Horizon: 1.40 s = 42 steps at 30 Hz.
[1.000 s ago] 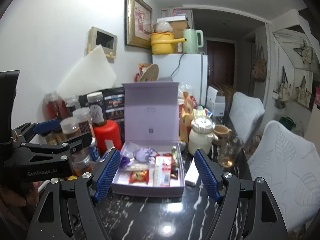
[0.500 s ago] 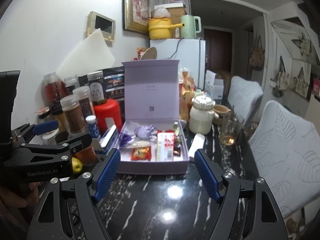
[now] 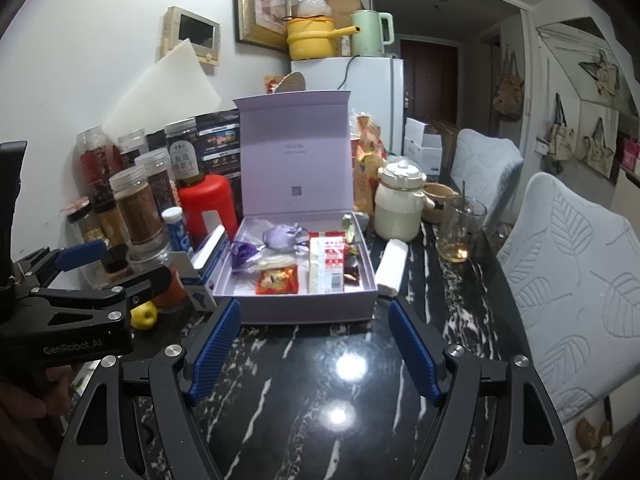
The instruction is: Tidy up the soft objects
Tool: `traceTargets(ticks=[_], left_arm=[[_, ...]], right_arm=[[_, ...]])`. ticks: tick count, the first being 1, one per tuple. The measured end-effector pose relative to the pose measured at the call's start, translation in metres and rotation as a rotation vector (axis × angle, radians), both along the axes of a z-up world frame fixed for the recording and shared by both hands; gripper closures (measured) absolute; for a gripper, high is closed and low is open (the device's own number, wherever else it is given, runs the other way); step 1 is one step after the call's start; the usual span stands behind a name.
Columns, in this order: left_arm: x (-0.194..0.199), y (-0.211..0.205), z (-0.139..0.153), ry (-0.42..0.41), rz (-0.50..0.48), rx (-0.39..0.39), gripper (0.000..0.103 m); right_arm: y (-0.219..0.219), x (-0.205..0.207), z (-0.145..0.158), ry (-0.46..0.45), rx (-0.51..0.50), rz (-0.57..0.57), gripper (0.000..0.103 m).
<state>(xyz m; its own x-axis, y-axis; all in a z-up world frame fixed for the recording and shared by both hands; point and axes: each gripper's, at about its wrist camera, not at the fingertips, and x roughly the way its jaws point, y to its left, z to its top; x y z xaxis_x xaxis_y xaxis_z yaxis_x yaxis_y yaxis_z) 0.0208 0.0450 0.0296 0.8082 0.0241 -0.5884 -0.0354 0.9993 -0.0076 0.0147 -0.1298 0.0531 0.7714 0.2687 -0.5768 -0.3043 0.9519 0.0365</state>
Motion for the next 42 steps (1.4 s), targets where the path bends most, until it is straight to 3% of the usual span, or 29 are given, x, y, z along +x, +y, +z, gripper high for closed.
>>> traceTargets(ticks=[22, 42], left_arm=[[0.009, -0.005, -0.006, 0.029, -0.026, -0.023, 0.0], [0.011, -0.017, -0.009, 0.048, -0.055, 0.021, 0.0]], right_arm=[[-0.004, 0.001, -0.004, 0.011, -0.009, -0.021, 0.026], [-0.008, 0.0, -0.006, 0.023, -0.011, -0.054, 0.026]])
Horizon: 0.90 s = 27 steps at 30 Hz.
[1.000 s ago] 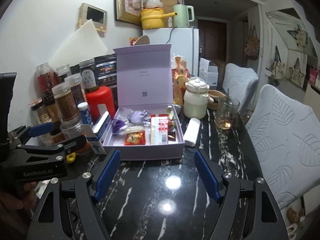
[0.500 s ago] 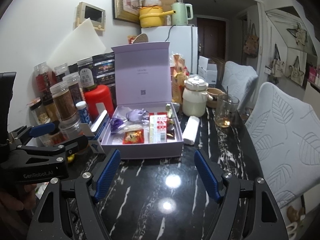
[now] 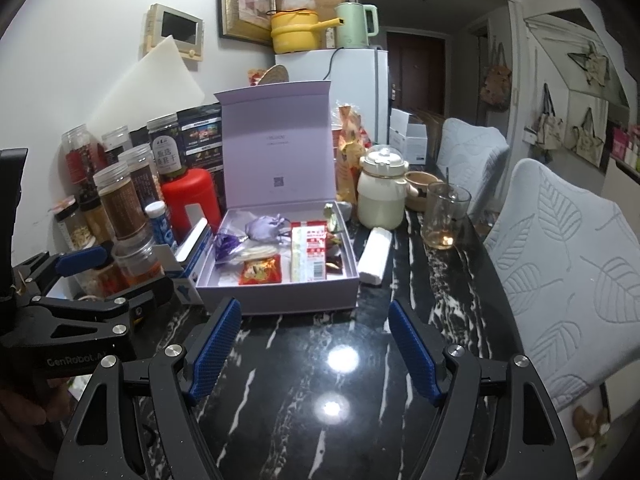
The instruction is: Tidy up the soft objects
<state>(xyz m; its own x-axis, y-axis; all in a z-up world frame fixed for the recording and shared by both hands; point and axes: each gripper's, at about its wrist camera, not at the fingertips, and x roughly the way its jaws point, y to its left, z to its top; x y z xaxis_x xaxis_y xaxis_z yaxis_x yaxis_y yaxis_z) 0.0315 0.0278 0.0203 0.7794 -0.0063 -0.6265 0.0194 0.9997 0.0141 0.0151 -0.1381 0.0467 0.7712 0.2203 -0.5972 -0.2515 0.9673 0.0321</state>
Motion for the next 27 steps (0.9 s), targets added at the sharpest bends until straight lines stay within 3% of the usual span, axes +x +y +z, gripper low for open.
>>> traceTargets(ticks=[27], left_arm=[[0.0041, -0.0066, -0.0059, 0.036, -0.028, -0.001, 0.0]], right_arm=[[-0.0058, 0.0056, -0.003, 0.021, -0.007, -0.037, 0.026]])
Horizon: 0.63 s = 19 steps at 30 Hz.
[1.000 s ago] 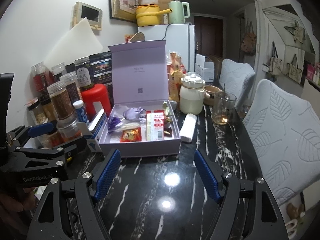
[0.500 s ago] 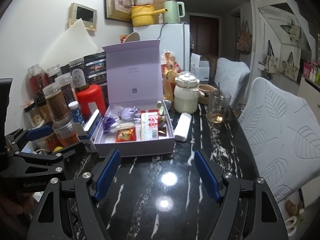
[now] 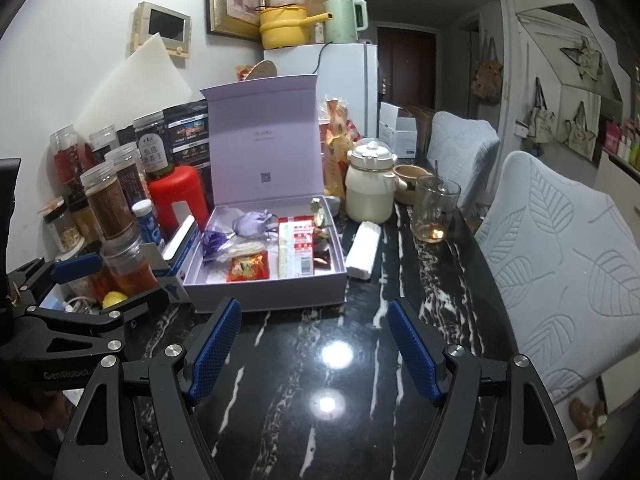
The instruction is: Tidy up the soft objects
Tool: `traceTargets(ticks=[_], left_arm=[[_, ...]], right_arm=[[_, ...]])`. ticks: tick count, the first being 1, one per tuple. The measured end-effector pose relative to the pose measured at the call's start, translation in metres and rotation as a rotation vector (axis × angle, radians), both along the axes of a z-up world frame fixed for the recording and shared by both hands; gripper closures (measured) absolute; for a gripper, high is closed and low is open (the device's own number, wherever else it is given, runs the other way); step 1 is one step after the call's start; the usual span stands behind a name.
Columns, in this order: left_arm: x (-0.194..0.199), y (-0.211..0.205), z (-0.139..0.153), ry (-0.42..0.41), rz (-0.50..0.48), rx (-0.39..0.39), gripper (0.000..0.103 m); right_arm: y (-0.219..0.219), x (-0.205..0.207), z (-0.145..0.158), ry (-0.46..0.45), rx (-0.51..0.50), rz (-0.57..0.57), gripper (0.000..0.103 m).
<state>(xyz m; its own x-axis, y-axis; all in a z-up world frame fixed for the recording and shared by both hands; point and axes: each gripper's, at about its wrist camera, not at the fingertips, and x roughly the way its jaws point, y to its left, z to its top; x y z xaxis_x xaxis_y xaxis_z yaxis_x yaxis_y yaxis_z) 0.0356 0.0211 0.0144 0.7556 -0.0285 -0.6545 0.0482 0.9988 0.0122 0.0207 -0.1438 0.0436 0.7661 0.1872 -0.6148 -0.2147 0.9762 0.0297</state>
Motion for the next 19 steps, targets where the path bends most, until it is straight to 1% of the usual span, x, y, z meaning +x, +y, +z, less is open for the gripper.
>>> traceTargets(ticks=[7, 14, 19], left_arm=[[0.0011, -0.0008, -0.0021, 0.001, -0.004, 0.005, 0.0], [0.0046, 0.0013, -0.0045, -0.002, 0.034, 0.032, 0.0], [0.007, 0.0027, -0.0079, 0.014, 0.027, 0.02, 0.0]], right_arm=[[-0.0021, 0.0021, -0.0015, 0.003, 0.001, -0.012, 0.026], [-0.0046, 0.0056, -0.003, 0.016, 0.011, -0.027, 0.026], [-0.0041, 0.0062, -0.0037, 0.018, 0.013, -0.026, 0.026]])
